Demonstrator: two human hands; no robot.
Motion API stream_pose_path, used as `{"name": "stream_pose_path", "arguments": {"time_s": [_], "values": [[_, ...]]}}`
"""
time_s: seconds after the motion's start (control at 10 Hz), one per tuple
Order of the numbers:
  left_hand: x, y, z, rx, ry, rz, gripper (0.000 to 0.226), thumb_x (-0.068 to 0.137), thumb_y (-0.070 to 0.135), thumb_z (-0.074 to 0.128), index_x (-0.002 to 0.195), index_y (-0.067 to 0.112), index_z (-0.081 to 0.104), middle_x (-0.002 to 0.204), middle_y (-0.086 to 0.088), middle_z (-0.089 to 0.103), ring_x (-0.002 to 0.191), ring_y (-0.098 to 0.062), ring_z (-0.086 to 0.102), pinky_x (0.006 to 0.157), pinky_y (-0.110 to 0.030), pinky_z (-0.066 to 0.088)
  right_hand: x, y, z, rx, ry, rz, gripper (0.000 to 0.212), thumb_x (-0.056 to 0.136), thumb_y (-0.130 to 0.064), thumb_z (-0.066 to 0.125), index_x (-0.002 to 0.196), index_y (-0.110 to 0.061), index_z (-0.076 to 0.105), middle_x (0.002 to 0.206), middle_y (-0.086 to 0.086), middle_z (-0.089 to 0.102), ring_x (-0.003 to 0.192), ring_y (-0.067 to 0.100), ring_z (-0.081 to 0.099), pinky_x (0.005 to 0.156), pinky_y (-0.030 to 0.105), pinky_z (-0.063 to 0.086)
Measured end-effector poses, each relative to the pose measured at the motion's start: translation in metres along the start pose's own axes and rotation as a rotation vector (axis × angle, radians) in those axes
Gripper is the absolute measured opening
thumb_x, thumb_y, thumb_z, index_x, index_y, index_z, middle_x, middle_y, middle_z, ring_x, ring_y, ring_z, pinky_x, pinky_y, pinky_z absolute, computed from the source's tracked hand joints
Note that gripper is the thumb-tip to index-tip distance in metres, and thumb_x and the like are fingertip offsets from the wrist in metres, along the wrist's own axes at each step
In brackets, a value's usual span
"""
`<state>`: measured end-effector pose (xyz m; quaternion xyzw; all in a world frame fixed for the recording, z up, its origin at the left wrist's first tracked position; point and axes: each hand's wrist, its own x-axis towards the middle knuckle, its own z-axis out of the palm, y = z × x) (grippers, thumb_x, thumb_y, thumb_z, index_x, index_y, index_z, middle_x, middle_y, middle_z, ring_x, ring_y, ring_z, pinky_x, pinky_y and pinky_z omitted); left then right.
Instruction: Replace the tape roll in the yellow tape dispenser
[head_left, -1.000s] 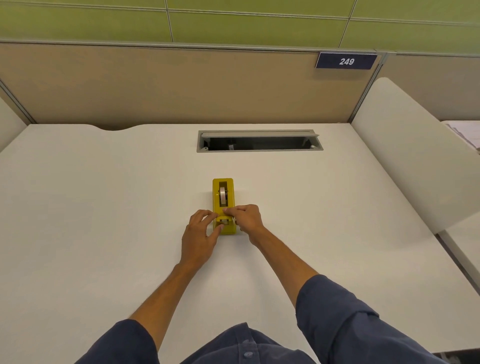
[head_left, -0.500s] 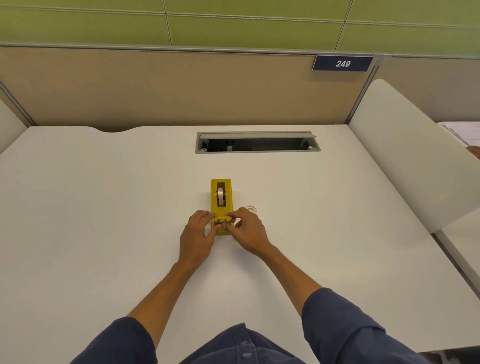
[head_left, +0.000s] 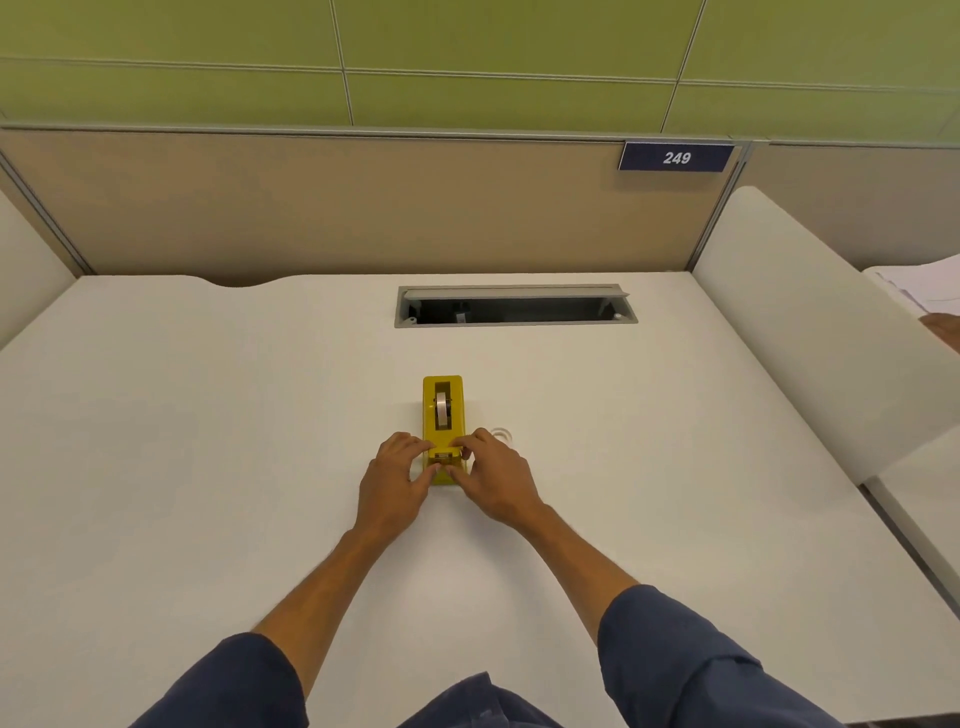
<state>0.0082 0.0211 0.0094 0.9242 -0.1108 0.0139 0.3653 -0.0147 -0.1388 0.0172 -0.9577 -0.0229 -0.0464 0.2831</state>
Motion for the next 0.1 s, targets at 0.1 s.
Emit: {"name": "stream_pose_path", "arguments": {"time_s": [0.1], "values": [[-0.0017,-0.0018,-0.0028,0.001,-0.041,-0.014,0.041,0.087,0.029,0.063,0.126,0.019,0.056,0.139,-0.009,0.053,0.134,-0.025,0.041,0.104,-0.041,0.040,-0.0033,0.0031,-0.0036,0.016,0.001,0.018,0.044,0.088,-0.050,0.058,0.126,-0.027,0.054,0.110,-0.006,0.061,0.087,0.016,0.063,0.071,0.031,0.051]]}}
